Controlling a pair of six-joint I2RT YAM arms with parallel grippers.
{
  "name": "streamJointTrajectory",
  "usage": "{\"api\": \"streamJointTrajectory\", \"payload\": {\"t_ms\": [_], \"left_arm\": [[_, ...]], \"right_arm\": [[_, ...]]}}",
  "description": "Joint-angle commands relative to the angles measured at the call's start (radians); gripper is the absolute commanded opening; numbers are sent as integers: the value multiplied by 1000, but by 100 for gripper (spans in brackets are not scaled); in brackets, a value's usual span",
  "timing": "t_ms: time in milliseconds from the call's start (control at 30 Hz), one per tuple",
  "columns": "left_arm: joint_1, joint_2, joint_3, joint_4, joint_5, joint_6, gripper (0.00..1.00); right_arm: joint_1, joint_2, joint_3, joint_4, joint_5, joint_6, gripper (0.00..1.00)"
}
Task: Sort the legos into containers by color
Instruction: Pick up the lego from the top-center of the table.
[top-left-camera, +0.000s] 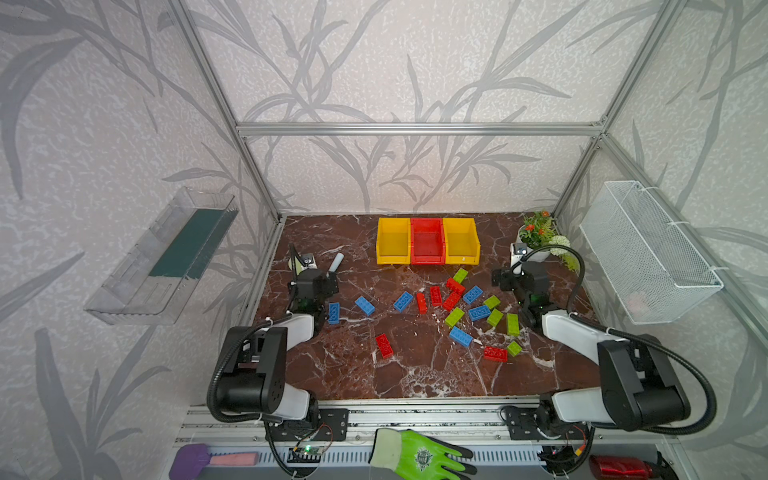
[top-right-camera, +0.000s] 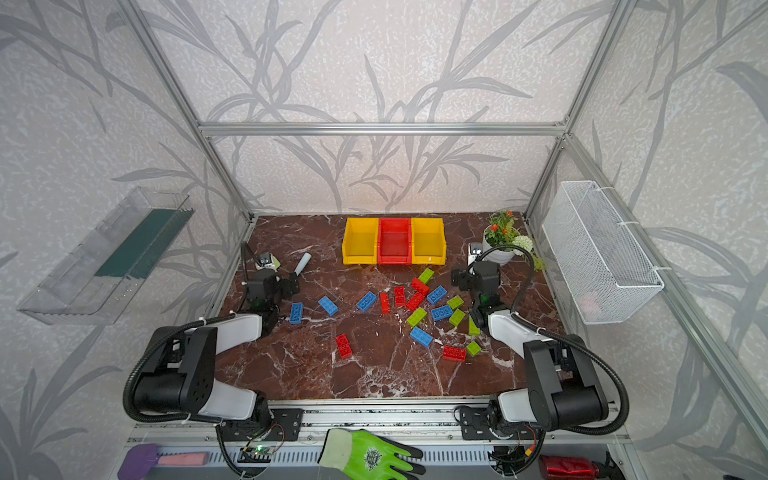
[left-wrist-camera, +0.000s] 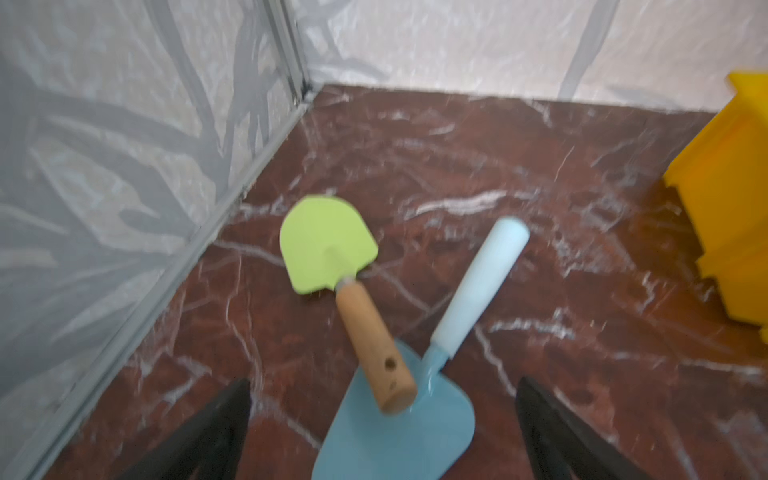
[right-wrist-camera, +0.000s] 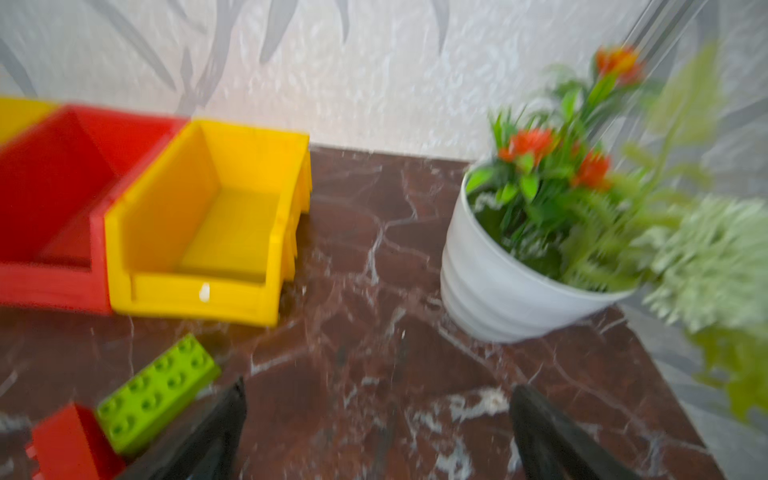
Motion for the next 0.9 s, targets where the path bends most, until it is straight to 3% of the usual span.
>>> {"api": "streamJointTrajectory", "payload": {"t_ms": [0, 100, 200, 367, 467, 567, 700, 867], "left_arm": [[-13, -62, 104, -228, 30, -8, 99], [-70, -94, 109, -232, 31, -22, 99], [-164, -114, 142, -280, -37, -36, 99], [-348, -143, 176, -330, -52, -144, 99], [-464, -158, 184, -356, -98, -152, 99], [-547, -175, 184, -386, -164, -160, 99], [-607, -210, 164, -416, -220, -224, 99], [-648, -223, 140, -400, -232, -220, 99]], "right_arm": [[49, -20, 84, -289, 93, 52, 99], [118, 1, 143, -376, 155, 82, 99], [136, 30, 216, -508, 72, 183, 99], [159, 125, 289, -649, -7, 315, 99], [205, 160, 313, -667, 31, 350, 100], [229, 191, 348, -677, 8, 416, 88], [275, 259, 421, -721, 43, 462, 83], [294, 327, 476, -750, 85, 533, 80]]}}
